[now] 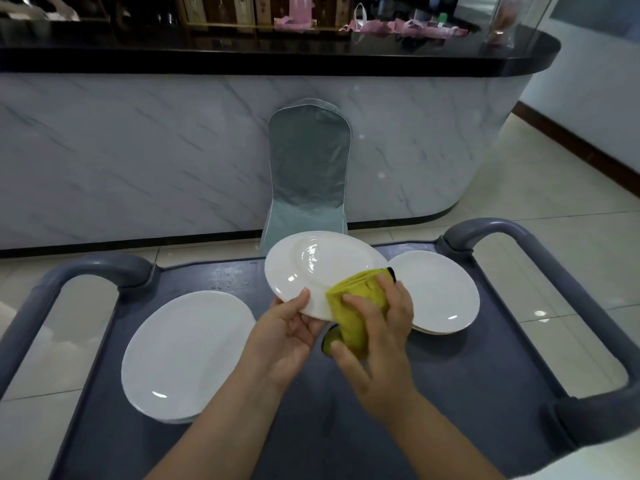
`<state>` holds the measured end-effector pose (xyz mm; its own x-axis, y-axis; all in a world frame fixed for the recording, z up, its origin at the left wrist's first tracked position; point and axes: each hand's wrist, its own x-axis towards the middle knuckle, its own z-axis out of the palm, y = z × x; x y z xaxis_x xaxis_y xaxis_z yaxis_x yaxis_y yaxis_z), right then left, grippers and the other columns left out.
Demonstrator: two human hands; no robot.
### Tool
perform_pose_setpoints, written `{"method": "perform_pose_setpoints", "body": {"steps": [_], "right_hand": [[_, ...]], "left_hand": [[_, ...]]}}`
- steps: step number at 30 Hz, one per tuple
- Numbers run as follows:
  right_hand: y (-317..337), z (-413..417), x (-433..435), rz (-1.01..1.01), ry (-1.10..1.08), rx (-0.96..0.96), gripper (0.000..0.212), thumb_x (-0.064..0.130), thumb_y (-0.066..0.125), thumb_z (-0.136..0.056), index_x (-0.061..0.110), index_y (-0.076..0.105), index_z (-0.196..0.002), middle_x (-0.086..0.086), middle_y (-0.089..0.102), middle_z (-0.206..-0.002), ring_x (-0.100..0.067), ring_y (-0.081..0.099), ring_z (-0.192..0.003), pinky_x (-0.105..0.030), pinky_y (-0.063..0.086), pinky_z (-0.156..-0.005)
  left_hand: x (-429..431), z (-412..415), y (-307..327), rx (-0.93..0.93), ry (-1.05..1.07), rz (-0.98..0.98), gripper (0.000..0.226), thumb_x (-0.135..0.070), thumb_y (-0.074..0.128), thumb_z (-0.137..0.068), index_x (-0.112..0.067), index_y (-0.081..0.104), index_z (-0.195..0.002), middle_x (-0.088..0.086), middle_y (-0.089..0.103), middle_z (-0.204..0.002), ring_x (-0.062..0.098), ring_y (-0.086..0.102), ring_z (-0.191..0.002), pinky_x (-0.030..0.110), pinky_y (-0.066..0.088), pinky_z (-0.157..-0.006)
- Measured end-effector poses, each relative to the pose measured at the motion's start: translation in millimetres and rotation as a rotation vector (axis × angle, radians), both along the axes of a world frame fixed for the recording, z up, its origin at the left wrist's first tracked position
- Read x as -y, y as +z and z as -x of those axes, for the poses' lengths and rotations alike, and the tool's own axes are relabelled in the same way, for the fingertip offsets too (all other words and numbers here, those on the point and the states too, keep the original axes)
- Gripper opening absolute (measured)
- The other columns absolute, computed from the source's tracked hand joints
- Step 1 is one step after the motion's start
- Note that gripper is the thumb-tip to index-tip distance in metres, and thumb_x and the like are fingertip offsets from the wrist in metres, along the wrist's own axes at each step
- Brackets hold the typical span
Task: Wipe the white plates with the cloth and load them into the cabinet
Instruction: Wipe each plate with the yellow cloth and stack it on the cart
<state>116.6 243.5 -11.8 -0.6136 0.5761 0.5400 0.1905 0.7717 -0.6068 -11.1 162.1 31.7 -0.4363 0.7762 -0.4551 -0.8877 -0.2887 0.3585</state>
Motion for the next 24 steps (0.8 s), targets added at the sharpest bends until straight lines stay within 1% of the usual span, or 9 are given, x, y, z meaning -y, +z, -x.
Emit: {"method": "perform_pose_setpoints", "body": {"steps": [3, 6, 8, 10, 12, 14, 16, 20, 24], "right_hand": [[-2, 7, -9, -0.072, -0.042, -0.018, 0.032, 0.041, 0.054, -0.089, 0.034, 0.055, -0.121, -0.005, 0.028, -0.15, -0.03, 0.022, -0.14, -0.038, 0.018, -0.116], [13, 9, -48, 0.009, -0.088, -0.068, 0.028, 0.039, 0.056, -0.088, 0.035, 0.061, -0.115, -0.003, 0.043, -0.14, -0.019, 0.037, -0.131, -0.042, 0.028, -0.112], [21, 11, -65, 0.039, -0.157, -0.087, 0.028, 0.035, 0.057, -0.087, 0.036, 0.058, -0.116, -0.001, 0.048, -0.138, -0.012, 0.041, -0.127, -0.045, 0.03, -0.111], [22, 13, -54, 0.065, -0.171, -0.092, 0.031, 0.033, 0.058, -0.088, 0.036, 0.059, -0.119, 0.001, 0.045, -0.14, -0.008, 0.038, -0.127, -0.041, 0.03, -0.112], [12, 16, -23, 0.012, -0.139, -0.093, 0.036, 0.034, 0.057, -0.09, 0.035, 0.058, -0.126, -0.001, 0.038, -0.145, -0.012, 0.033, -0.128, -0.033, 0.027, -0.111], [-1, 11, 1, -0.161, -0.031, -0.043, 0.041, 0.029, 0.057, -0.091, 0.035, 0.055, -0.131, -0.006, 0.035, -0.147, -0.024, 0.035, -0.126, -0.032, 0.026, -0.11], [-2, 6, -9, -0.268, 0.028, -0.008, 0.041, 0.024, 0.056, -0.09, 0.032, 0.056, -0.13, -0.008, 0.036, -0.145, -0.028, 0.039, -0.121, -0.034, 0.028, -0.108], [18, 6, -53, -0.021, -0.119, -0.089, 0.03, 0.025, 0.055, -0.093, 0.033, 0.062, -0.12, -0.003, 0.043, -0.142, -0.02, 0.04, -0.122, -0.04, 0.033, -0.109], [5, 14, -20, -0.104, -0.071, -0.074, 0.034, 0.027, 0.057, -0.092, 0.036, 0.061, -0.124, -0.005, 0.041, -0.144, -0.027, 0.039, -0.119, -0.03, 0.029, -0.107]], "left_hand": [[-3, -4, -3, -0.022, 0.012, -0.034, 0.059, 0.002, 0.058, -0.076, -0.005, 0.05, -0.134, 0.018, 0.067, -0.12, 0.029, 0.069, -0.103, 0.038, 0.061, -0.072], [1, -2, -5, -0.053, 0.038, -0.09, 0.055, 0.007, 0.058, -0.074, -0.011, 0.054, -0.126, 0.013, 0.07, -0.117, 0.027, 0.069, -0.103, 0.038, 0.06, -0.07], [4, 0, -6, -0.059, 0.036, -0.109, 0.055, 0.007, 0.059, -0.073, -0.011, 0.055, -0.124, 0.011, 0.07, -0.118, 0.026, 0.069, -0.105, 0.038, 0.06, -0.072], [5, 3, -6, -0.043, 0.047, -0.127, 0.056, 0.008, 0.059, -0.072, -0.01, 0.055, -0.124, 0.011, 0.069, -0.119, 0.026, 0.068, -0.106, 0.042, 0.059, -0.08], [3, 7, -4, -0.042, 0.067, -0.136, 0.06, 0.009, 0.057, -0.072, -0.01, 0.055, -0.128, 0.011, 0.069, -0.12, 0.025, 0.068, -0.106, 0.043, 0.057, -0.084], [2, 11, -1, -0.063, 0.069, -0.15, 0.061, 0.008, 0.056, -0.074, -0.01, 0.053, -0.132, 0.013, 0.068, -0.121, 0.026, 0.068, -0.105, 0.038, 0.06, -0.078], [3, 12, -3, -0.071, 0.069, -0.162, 0.061, 0.009, 0.055, -0.074, -0.011, 0.053, -0.132, 0.013, 0.067, -0.123, 0.027, 0.067, -0.108, 0.038, 0.06, -0.079], [7, 7, -8, -0.047, 0.074, -0.182, 0.059, 0.011, 0.055, -0.073, -0.013, 0.056, -0.126, 0.009, 0.068, -0.123, 0.026, 0.066, -0.11, 0.044, 0.058, -0.083], [1, 7, -7, -0.051, 0.062, -0.175, 0.065, 0.011, 0.054, -0.072, -0.012, 0.053, -0.133, 0.01, 0.068, -0.121, 0.025, 0.068, -0.106, 0.037, 0.06, -0.077]]}}
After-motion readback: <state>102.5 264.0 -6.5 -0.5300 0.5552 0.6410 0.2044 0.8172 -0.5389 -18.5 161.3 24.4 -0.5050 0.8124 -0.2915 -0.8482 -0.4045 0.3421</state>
